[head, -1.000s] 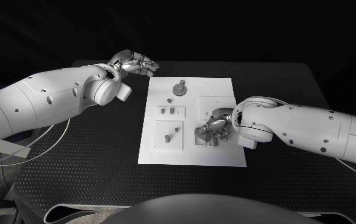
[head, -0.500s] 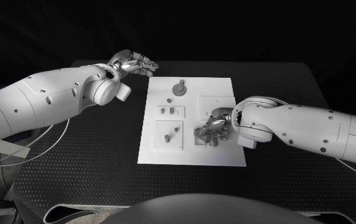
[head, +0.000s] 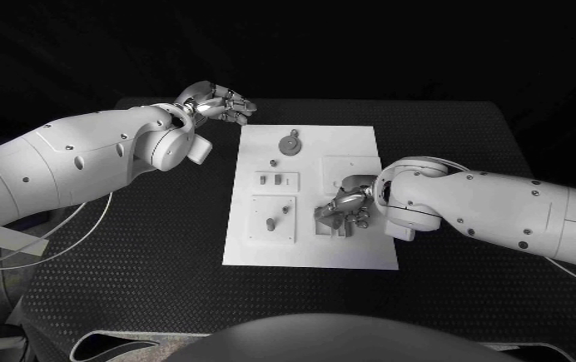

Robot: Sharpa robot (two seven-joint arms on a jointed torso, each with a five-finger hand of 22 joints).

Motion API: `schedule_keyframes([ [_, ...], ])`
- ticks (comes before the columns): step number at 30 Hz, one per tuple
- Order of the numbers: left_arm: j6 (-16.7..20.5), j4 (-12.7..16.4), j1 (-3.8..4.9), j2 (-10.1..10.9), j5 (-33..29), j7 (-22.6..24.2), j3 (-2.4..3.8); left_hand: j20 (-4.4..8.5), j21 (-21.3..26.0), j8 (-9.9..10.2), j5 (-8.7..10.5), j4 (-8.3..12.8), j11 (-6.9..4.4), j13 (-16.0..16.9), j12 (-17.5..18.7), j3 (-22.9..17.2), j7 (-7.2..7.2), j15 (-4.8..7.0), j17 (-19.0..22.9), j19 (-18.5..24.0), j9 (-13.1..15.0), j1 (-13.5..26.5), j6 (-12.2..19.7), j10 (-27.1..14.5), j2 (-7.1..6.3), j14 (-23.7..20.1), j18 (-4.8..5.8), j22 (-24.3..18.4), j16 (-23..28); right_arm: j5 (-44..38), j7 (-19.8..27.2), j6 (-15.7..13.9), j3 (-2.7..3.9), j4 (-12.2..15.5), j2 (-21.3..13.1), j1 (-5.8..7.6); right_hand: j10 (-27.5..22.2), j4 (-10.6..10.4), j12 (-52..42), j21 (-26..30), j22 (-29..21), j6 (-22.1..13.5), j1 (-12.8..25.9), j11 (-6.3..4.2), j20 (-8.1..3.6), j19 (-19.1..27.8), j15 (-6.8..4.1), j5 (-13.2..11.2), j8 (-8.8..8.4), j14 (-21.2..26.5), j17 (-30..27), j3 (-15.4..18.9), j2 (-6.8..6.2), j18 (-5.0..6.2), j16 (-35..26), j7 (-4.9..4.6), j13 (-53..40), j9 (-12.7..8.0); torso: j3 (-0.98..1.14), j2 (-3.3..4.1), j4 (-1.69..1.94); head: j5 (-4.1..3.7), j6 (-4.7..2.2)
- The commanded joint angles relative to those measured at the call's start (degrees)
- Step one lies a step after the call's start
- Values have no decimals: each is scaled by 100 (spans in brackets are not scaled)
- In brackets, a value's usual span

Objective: Assemble the parts on the task board

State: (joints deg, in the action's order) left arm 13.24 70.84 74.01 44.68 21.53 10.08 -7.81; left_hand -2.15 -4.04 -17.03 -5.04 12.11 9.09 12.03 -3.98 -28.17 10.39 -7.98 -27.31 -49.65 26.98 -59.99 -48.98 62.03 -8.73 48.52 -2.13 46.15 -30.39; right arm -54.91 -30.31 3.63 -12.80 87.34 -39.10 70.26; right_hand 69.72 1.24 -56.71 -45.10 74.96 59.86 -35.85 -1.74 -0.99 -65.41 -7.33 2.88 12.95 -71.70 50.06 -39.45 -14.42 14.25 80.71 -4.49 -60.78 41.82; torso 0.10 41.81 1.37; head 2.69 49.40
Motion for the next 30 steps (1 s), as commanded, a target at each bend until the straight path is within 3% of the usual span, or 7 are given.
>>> schedule_keyframes([
  [1, -72, 17, 7, 0, 23, 23, 3, -16, 0, -35, 17, -45, 3, -7, 4, 0, 7, -8, -8, 39, -5, -1, 41, -53, -26, -32, 48, -5, 29, -360, -43, 152, -18, 4, -1, -25, -23, -42, 4, 16, 93, 1, -24, -10, 4, -6, -42, 5, 17, 3, 11, -11, -38, 75, -24, -5, -2, 14, 0, -1, 0, 0, -5],
  [4, -71, 19, 7, 2, 24, 20, 3, -15, 0, -35, 17, -46, 3, -8, 3, 0, 7, -8, -10, 39, -5, -2, 41, -53, -26, -32, 47, -5, 29, -524, -44, 234, -18, 12, 1, -25, -10, -17, -6, 3, 101, 46, -93, -25, -3, -11, -52, 6, 46, -6, 17, -9, 29, 75, -14, 8, -5, 38, -1, 1, 0, -1, -4],
  [6, -76, 21, 7, 4, 25, 19, 3, -15, 0, -35, 17, -46, 3, -8, 3, 0, 7, -7, -11, 39, -6, -2, 42, -53, -27, -32, 47, -5, 30, -634, -39, 261, -18, 20, 2, -26, 17, 293, -20, -27, 114, 94, -228, -48, 0, 10, -64, 5, 76, -20, 27, 198, 331, 75, 5, 19, -7, 75, 0, 2, 0, -5, -4],
  [7, -76, 21, 7, 4, 26, 18, 3, -15, 0, -36, 16, -46, 3, -8, 3, 0, 7, -7, -12, 39, -6, -3, 42, -53, -27, -32, 47, -5, 30, -647, -39, 273, -18, 20, 1, -26, 19, 399, -18, -31, 113, 99, -265, -45, -1, 19, -65, 3, 76, -20, 28, 250, 398, 75, 5, 31, -5, 80, -1, 3, -1, -7, -4],
  [16, -73, 23, 7, 5, 37, 16, 2, -15, -1, -36, 16, -47, 2, -8, 2, 0, 7, -7, -17, 40, -6, -5, 42, -53, -25, -31, 46, -5, 32, -801, 3, 225, -18, 45, -5, -28, 68, 1097, -21, -53, 102, 162, -695, -55, -6, 0, -71, 2, 79, -51, 25, 315, 635, 75, 8, 45, 10, 92, 1, 0, 0, -11, -3],
  [24, -75, 21, 7, 8, 37, 18, 1, -15, -1, -37, 16, -48, 2, -8, 2, 0, 7, -7, -21, 40, -6, -7, 42, -54, -25, -31, 46, -5, 34, -950, 35, 312, -18, 83, -7, -32, 99, 1271, -25, -55, 95, 196, -783, -60, 1, -23, -70, 2, 79, -73, 23, 344, 711, 75, 11, 50, 17, 92, 2, 0, 1, -8, 2],
  [30, -72, 10, 6, -1, 37, 16, 1, -15, -2, -38, 15, -49, 2, -8, 2, -1, 6, -7, -24, 40, -6, -10, 42, -55, -23, -31, 45, -5, 35, -974, 149, 169, -17, 110, -26, -36, 117, 1213, -24, -46, 87, 233, -694, -66, 11, -34, -67, 2, 83, -83, 23, 369, 737, 75, 14, 57, 24, 87, 4, -3, 3, -12, -12],
])
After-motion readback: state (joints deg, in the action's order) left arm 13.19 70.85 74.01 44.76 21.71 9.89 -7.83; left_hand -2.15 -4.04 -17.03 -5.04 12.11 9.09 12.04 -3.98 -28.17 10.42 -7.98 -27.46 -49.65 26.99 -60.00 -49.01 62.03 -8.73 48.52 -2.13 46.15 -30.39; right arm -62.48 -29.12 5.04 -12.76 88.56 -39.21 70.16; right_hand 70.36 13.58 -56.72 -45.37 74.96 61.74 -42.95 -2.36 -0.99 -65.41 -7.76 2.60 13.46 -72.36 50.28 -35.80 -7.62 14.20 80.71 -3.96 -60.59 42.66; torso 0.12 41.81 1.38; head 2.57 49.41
